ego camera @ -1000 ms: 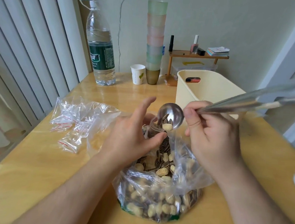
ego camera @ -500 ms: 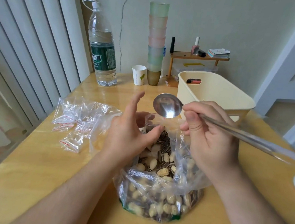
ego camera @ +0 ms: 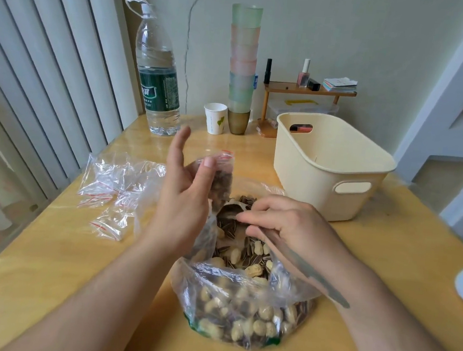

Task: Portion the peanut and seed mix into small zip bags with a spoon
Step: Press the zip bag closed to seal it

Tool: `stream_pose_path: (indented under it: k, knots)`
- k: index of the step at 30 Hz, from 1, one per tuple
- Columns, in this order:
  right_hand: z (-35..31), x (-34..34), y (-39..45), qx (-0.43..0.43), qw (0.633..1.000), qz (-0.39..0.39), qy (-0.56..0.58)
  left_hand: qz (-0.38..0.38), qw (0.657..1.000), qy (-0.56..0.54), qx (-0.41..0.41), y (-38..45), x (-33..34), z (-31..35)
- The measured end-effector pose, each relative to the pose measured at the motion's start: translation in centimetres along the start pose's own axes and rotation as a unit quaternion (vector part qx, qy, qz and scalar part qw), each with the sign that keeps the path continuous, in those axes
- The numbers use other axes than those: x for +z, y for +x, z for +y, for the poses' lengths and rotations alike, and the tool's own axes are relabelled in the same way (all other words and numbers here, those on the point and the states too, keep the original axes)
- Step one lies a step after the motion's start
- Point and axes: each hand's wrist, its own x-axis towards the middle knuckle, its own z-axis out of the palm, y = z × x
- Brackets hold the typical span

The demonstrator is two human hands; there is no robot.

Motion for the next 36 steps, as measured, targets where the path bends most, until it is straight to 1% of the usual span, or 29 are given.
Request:
stream_pose_path:
  k: [4,6,8,10,11,12,14,16,18,21,23,25,26,27,30,32,34,36]
  knots:
    - [0.7,0.1,-0.7,0.039,0.997,-0.066,-0.02,-0.032,0.994,-0.081,-0.07,-0.1,0.2,0.0]
    - [0.5,0.0,-0.8,0.061,0.995,-0.076,-0.004,-0.049,0.987,-0.118,-0.098,-0.1,0.4,0.3]
    - [0.2,-0.3,-0.6,0.055,0.998,-0.012,0.034,-0.071,0.979,-0.152,-0.116,-0.4,0.5,0.6]
    - [-0.1,-0.6,-0.4,0.061,0.99,0.096,0.085,-0.085,0.975,-0.161,-0.124,-0.6,0.7,0.7]
    - [-0.3,-0.7,-0.2,0.073,0.978,0.148,0.129,-0.091,0.976,-0.153,-0.122,-0.7,0.8,0.6]
    - [-0.4,-1.0,-0.1,0.099,0.962,0.182,0.18,-0.097,0.978,-0.143,-0.117,-0.8,0.9,0.5]
    - [-0.9,-1.3,0.1,0.14,0.923,0.211,0.29,-0.106,0.98,-0.128,-0.106,-0.9,1.2,0.4]
    - [-1.5,-1.5,0.2,0.152,0.898,0.192,0.365,-0.118,0.983,-0.111,-0.092,-1.1,1.2,0.1]
    - [-1.8,-1.6,0.3,0.151,0.885,0.155,0.412,-0.142,0.984,-0.075,-0.075,-1.2,1.0,-0.2]
    - [-1.7,-1.5,0.2,0.138,0.88,0.101,0.444,-0.161,0.984,-0.025,-0.065,-1.4,0.9,-0.4]
    - [-1.6,-1.4,0.1,0.137,0.862,0.082,0.482,-0.169,0.984,-0.018,-0.058,-1.6,1.0,-0.2]
    - [-1.7,-1.4,0.3,0.144,0.843,0.079,0.512,-0.177,0.982,-0.027,-0.055,-1.6,1.0,0.0]
    - [-1.6,-1.5,0.3,0.15,0.844,0.089,0.507,-0.181,0.982,-0.026,-0.056,-1.6,1.1,0.0]
    - [-1.5,-1.6,0.3,0.154,0.855,0.108,0.484,-0.181,0.981,-0.021,-0.061,-1.6,1.2,-0.1]
    - [-0.8,-2.3,0.3,0.154,0.899,0.179,0.369,-0.167,0.979,-0.055,-0.104,-1.3,1.4,-0.7]
    - [-0.5,-2.7,0.1,0.157,0.914,0.211,0.308,-0.171,0.974,-0.068,-0.129,-1.0,1.5,-0.9]
    - [-0.5,-2.5,0.1,0.159,0.927,0.239,0.241,-0.177,0.973,-0.069,-0.129,-1.0,1.4,-0.9]
    - [-0.7,-2.3,0.1,0.155,0.93,0.25,0.222,-0.169,0.976,-0.064,-0.122,-1.1,1.5,-1.0]
